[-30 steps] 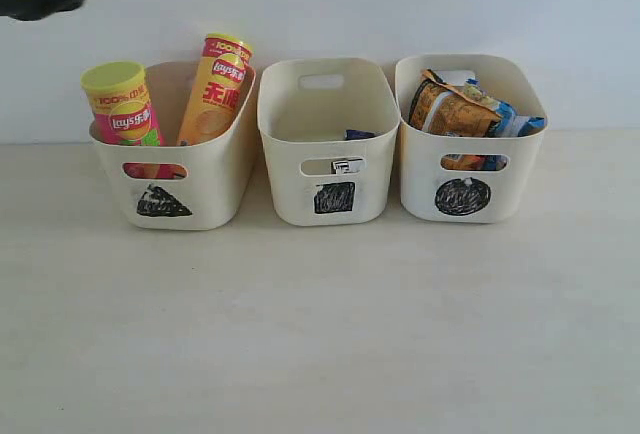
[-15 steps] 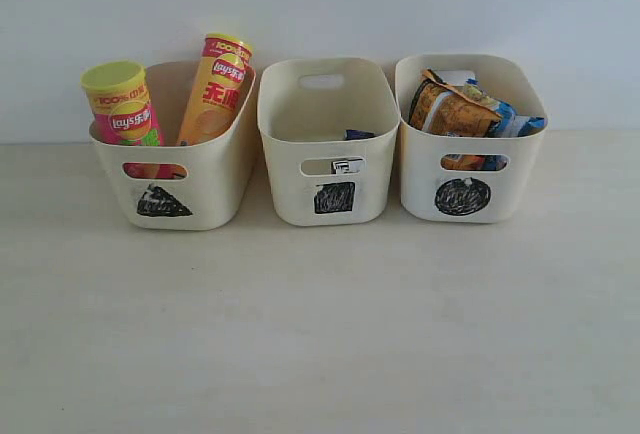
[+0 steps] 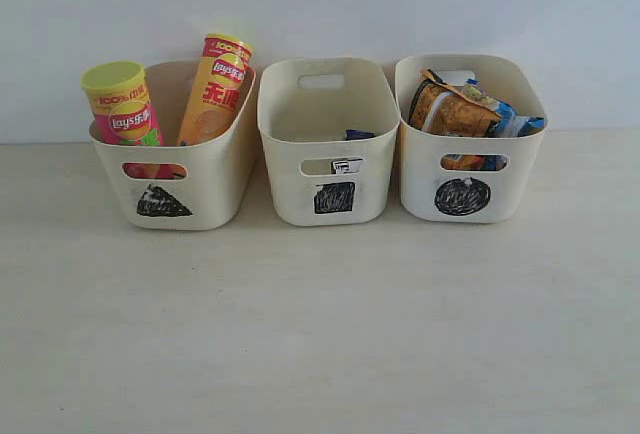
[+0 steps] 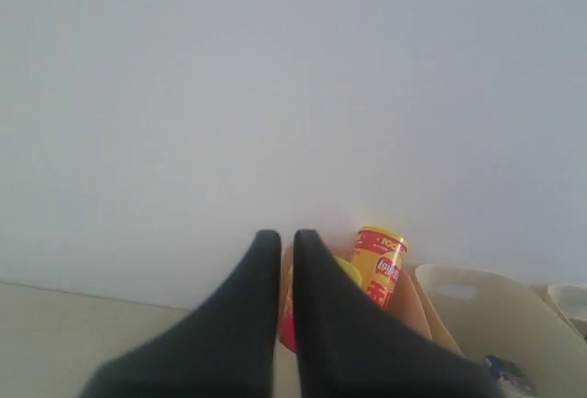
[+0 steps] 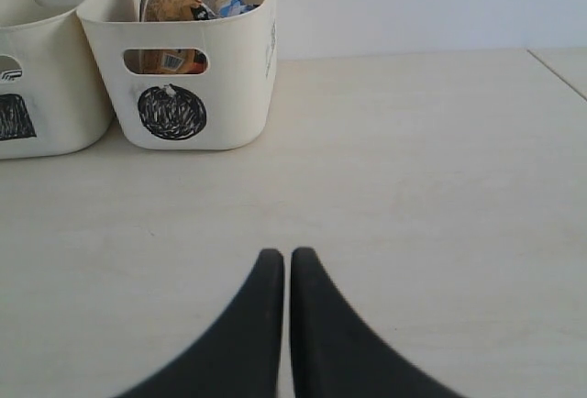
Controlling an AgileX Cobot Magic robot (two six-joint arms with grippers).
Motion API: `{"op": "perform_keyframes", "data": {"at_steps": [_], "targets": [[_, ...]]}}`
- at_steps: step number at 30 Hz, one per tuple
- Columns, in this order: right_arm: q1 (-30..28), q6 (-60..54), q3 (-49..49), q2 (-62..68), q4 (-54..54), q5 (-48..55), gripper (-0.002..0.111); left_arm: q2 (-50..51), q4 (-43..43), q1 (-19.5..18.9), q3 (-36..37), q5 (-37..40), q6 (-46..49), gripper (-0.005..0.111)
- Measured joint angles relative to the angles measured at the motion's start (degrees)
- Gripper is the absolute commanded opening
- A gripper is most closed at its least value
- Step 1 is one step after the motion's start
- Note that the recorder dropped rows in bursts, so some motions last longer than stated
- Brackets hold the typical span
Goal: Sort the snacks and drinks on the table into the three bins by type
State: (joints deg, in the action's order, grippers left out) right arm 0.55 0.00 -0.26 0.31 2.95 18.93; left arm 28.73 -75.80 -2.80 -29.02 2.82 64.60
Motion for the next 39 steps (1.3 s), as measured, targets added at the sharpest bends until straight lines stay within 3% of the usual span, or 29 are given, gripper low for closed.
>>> {"op": "perform_keyframes", "data": {"at_steps": [10, 33, 35, 39], "targets": [[0.0, 0.0, 0.0, 0.0, 0.0, 0.0, 0.0, -5.1, 0.0, 0.1, 0.6, 1.0, -0.1, 0.004], [0.0, 0.0, 0.0, 0.0, 0.0, 0.0, 0.0, -5.2, 0.7, 0.2, 0.6, 1.2, -0.4, 0.004], [0.0, 0.0, 0.0, 0.0, 0.0, 0.0, 0.0, -5.2, 5.2, 0.2, 1.0, 1.4, -3.8, 0.004], [0.0, 0.0, 0.0, 0.0, 0.0, 0.0, 0.0, -6.8, 30.3, 0.2, 3.6, 1.6, -29.9, 0.004]]}}
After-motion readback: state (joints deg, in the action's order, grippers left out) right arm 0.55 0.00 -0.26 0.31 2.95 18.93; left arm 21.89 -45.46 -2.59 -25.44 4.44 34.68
